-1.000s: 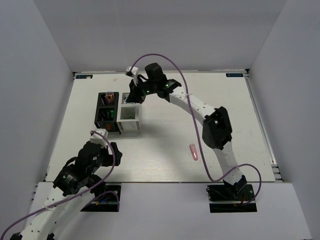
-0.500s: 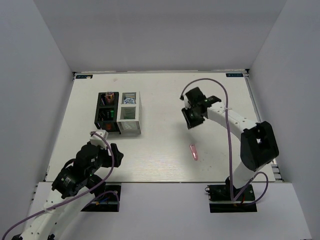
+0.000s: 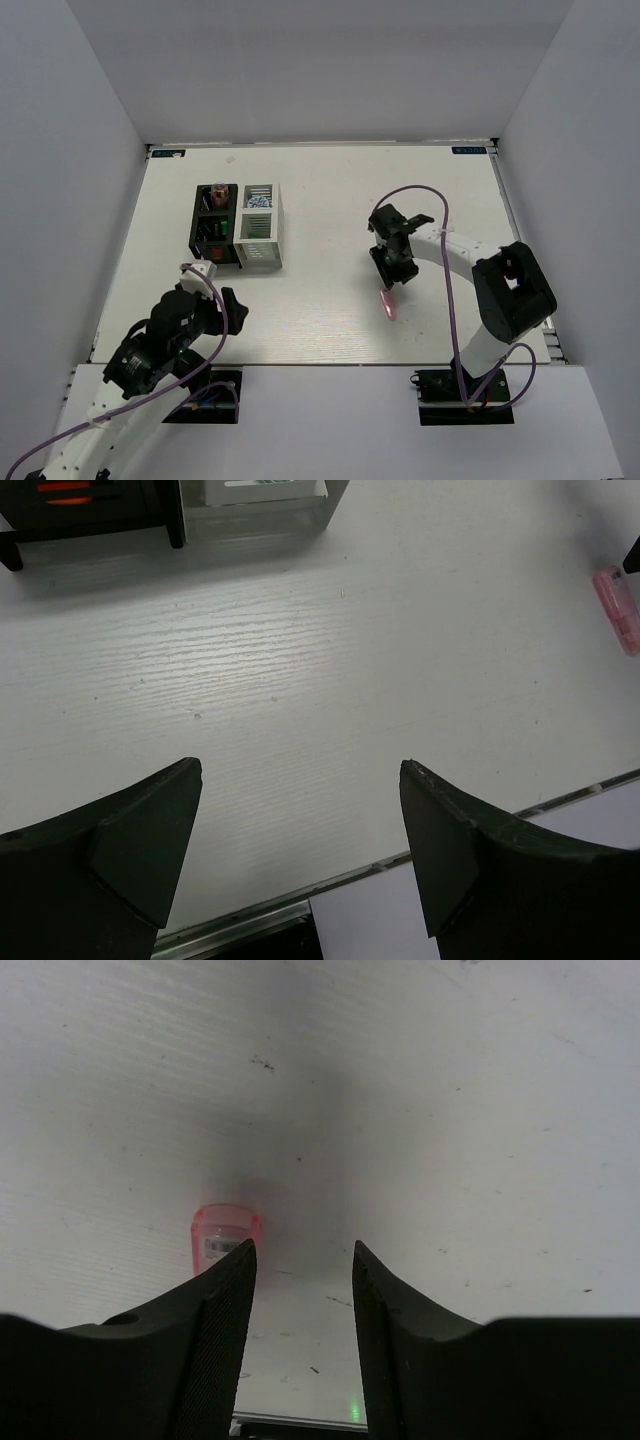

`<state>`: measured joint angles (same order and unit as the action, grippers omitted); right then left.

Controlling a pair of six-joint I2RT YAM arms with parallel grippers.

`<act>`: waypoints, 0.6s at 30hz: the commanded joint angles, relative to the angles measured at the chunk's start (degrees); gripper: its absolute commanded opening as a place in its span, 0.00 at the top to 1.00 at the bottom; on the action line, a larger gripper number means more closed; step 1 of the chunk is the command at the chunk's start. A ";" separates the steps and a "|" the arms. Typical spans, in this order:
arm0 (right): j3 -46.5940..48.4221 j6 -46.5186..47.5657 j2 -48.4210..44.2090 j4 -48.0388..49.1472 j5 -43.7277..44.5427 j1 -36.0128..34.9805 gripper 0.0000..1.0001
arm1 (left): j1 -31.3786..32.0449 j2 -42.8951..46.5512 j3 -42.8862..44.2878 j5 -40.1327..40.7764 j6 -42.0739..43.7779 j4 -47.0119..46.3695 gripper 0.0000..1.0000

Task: Sort the stationery into containers
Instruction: Grab a piece of stationery with the right arm

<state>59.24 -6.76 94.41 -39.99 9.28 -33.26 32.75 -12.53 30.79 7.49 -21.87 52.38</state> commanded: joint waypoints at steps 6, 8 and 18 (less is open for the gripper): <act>-0.62 -5.27 -1.69 1.41 -10.66 -0.06 0.48 | 0.12 -0.12 -0.29 -1.07 0.60 -0.44 0.10; -0.71 -5.54 -0.72 1.14 -11.04 -0.23 0.48 | 0.21 0.14 -0.20 -1.16 0.51 -0.52 0.10; -3.34 -6.59 1.92 2.28 -7.61 -0.67 0.48 | 0.12 0.49 -0.20 -1.25 0.60 -0.44 0.10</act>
<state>56.97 -11.94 95.46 -38.41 0.05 -33.47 32.75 -12.53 30.74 6.83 -21.85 52.29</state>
